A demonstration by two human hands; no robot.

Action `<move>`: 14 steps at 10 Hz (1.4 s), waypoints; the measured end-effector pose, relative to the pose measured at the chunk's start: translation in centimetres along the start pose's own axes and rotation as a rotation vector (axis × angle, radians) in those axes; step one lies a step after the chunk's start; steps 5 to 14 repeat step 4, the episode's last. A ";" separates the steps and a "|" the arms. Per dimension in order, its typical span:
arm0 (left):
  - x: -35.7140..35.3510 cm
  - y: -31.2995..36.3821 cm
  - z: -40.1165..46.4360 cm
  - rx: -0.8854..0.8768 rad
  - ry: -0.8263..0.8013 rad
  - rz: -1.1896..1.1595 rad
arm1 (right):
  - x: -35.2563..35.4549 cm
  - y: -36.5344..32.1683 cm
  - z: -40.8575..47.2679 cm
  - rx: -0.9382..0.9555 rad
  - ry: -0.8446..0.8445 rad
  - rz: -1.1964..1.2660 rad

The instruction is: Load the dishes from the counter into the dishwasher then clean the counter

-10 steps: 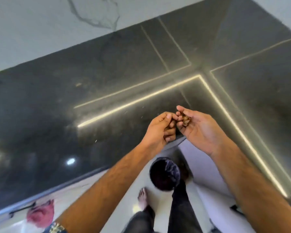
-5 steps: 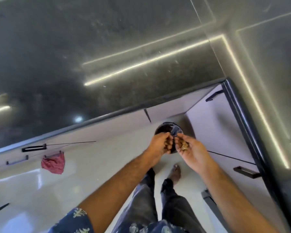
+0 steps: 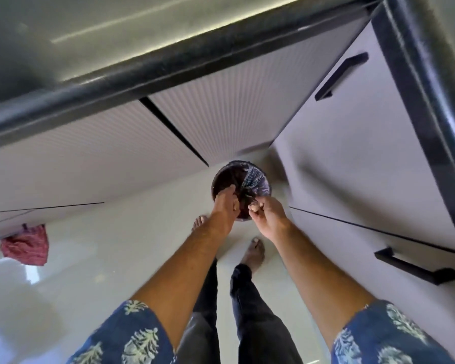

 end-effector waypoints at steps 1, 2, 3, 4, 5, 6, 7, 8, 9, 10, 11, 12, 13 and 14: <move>0.4 0.8 0.0 -0.072 -0.028 0.059 | -0.5 -0.6 -0.5 0.018 0.010 -0.095; 1.3 1.9 -1.0 -0.152 -0.029 0.186 | -0.2 -1.2 -1.7 0.072 0.053 -0.189; 1.4 3.5 -3.0 -0.255 -0.020 0.442 | -0.9 -1.2 -4.0 0.136 0.017 -0.413; 1.6 4.1 -6.6 -0.419 -0.040 0.793 | -1.5 -1.3 -6.7 0.259 0.010 -0.635; 1.6 4.1 -6.6 -0.419 -0.040 0.793 | -1.5 -1.3 -6.7 0.259 0.010 -0.635; 1.6 4.1 -6.6 -0.419 -0.040 0.793 | -1.5 -1.3 -6.7 0.259 0.010 -0.635; 1.6 4.1 -6.6 -0.419 -0.040 0.793 | -1.5 -1.3 -6.7 0.259 0.010 -0.635; 1.6 4.1 -6.6 -0.419 -0.040 0.793 | -1.5 -1.3 -6.7 0.259 0.010 -0.635; 1.6 4.1 -6.6 -0.419 -0.040 0.793 | -1.5 -1.3 -6.7 0.259 0.010 -0.635; 1.6 4.1 -6.6 -0.419 -0.040 0.793 | -1.5 -1.3 -6.7 0.259 0.010 -0.635; 1.6 4.1 -6.6 -0.419 -0.040 0.793 | -1.5 -1.3 -6.7 0.259 0.010 -0.635; 1.6 4.1 -6.6 -0.419 -0.040 0.793 | -1.5 -1.3 -6.7 0.259 0.010 -0.635; 1.6 4.1 -6.6 -0.419 -0.040 0.793 | -1.5 -1.3 -6.7 0.259 0.010 -0.635; 1.6 4.1 -6.6 -0.419 -0.040 0.793 | -1.5 -1.3 -6.7 0.259 0.010 -0.635</move>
Point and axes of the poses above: each hand's wrist, its own z-axis towards the middle knuckle, its own x-axis out of the back of the hand, y = z × x, the point moved 5 cm from there along z, towards the middle knuckle, and after that the axes turned 6 degrees about -x, right-handed, at the moved point
